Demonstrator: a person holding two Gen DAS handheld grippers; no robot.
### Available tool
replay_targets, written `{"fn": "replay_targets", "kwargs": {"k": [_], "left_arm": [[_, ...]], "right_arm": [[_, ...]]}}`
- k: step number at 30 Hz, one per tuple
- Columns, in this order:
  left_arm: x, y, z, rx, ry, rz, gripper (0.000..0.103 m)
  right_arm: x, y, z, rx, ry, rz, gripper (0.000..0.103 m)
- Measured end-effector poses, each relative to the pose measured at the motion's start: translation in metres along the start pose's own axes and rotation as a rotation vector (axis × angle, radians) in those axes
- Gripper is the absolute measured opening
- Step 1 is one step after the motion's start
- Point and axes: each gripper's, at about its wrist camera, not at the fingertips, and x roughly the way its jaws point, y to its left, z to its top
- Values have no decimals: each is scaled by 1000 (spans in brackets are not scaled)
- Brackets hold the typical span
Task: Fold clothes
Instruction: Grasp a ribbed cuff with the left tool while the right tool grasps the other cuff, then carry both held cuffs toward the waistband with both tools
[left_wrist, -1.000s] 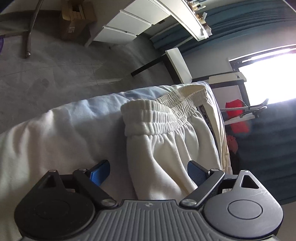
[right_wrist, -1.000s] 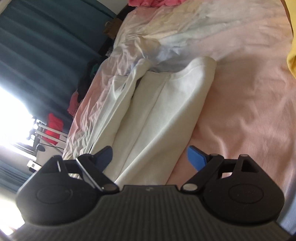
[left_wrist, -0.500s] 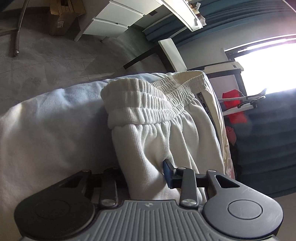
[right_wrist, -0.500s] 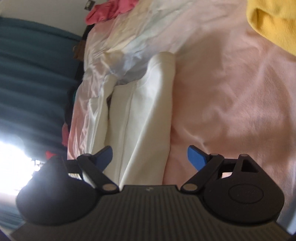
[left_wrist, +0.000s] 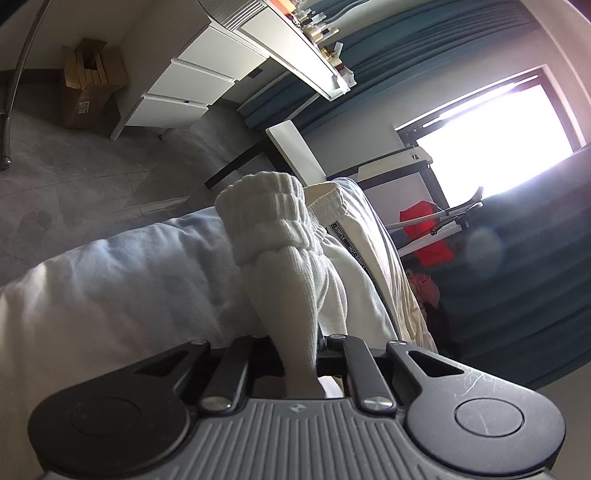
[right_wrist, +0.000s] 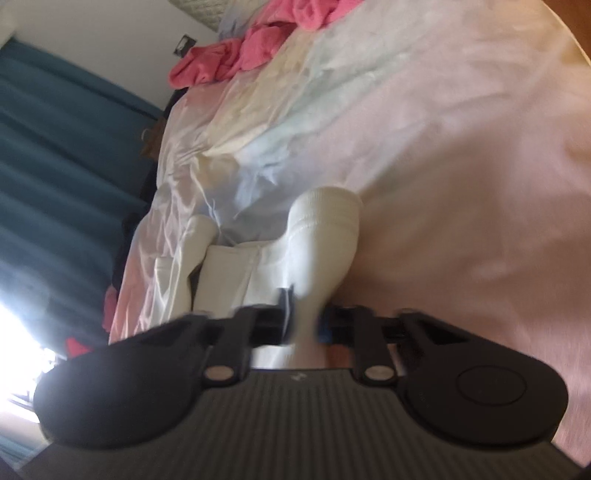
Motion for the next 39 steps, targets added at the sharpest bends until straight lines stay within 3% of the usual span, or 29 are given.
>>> {"fn": "replay_targets", "kwargs": {"k": [7,13,18,25,28,32,35,39], "left_arm": [[-25,-22,8,19,-55,-29,10],[-39,-44,17,31,-94,-48,10],[27,-92,54,38,-67,-16,10],[186,-149,97,132,-34,77,11],[259,-162,105,167,-5,125,11],[322,-167,106,257,47,189,12],[342,-169,104,303,66,214,16],[343,-169,106,315,83,191,19]], "right_arm": [[-53,39,11,-134,-115,55,7],[-45,94,32,-267,-137,107,7],[1,173,36,-382,-135,118,7],[129,281,-2,-574,-155,25,7],[194,299,-26,-620,-146,-46,7],[259,305,-52,-705,-94,-134,8],[286,300,-59,-712,-60,-171,9],[294,293,-62,-712,-30,-167,11]]}}
